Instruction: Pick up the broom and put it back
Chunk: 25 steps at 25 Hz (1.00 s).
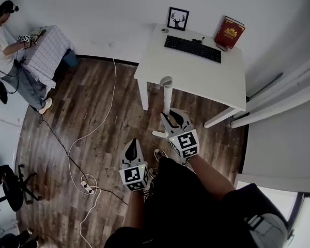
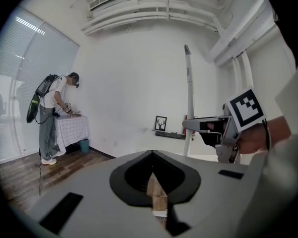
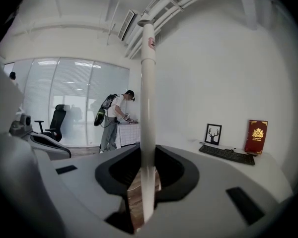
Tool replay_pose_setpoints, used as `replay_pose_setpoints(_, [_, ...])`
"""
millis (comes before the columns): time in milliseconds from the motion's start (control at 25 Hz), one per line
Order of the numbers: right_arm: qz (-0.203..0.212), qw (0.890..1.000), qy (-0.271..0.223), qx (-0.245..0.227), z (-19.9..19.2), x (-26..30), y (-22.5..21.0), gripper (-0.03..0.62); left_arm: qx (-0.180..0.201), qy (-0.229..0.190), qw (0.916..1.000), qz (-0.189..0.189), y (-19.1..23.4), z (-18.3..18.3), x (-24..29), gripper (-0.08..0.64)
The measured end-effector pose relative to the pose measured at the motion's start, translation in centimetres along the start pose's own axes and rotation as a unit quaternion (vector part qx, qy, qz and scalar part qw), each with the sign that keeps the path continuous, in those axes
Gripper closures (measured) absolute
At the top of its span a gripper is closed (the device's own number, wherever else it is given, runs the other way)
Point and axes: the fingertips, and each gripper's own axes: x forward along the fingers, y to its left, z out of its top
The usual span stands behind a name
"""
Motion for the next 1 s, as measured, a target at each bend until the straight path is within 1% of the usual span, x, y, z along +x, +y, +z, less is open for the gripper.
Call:
replay_pose_setpoints(80, [0.002,1.000,0.003,-0.006,-0.3,1.1,0.6,0.491,0.002,0.002,1.0000,0.006,0.8,0.3,-0.2,0.560])
replay_pose_setpoints(200, [0.005,1.000,0.011,-0.009,-1.2,3.4,1.6,0.491,0.008,0.006,0.9997,0.021,3.1,0.4,-0.3,0.559])
replay_pose_setpoints(320, [0.001,1.000,0.017,0.004,-2.4,5.7,2.2,0.491,0.014,0.017,0.9992,0.034,5.9,0.1,0.1,0.560])
replay_pose_setpoints(400, [-0.001,1.000,0.018,0.017,-2.9,7.3,2.2,0.491,0.021,0.024,0.9989,0.035,7.2,0.4,1.0,0.560])
replay_pose_setpoints(480, [-0.003,0.999,0.019,0.029,-3.4,9.0,1.8,0.491,0.034,0.030,0.9986,0.028,7.9,0.9,2.5,0.559])
replay_pose_setpoints(560, [-0.010,0.999,0.016,0.044,-3.5,10.9,1.5,0.491,0.056,0.039,0.9976,0.013,8.6,1.7,4.2,0.560])
replay_pose_setpoints(640, [-0.017,0.998,0.010,0.060,-3.4,13.0,1.4,0.491,0.078,0.050,0.9957,-0.005,9.4,2.8,5.9,0.559])
replay_pose_setpoints(760, [-0.015,0.997,0.010,0.073,-3.2,15.8,1.6,0.491,0.103,0.063,0.9924,-0.023,10.1,4.0,8.4,0.560])
replay_pose_setpoints(1000, [-0.018,0.996,0.016,0.084,-4.0,19.8,2.3,0.491,0.125,0.082,0.9875,-0.050,12.2,4.6,12.9,0.560])
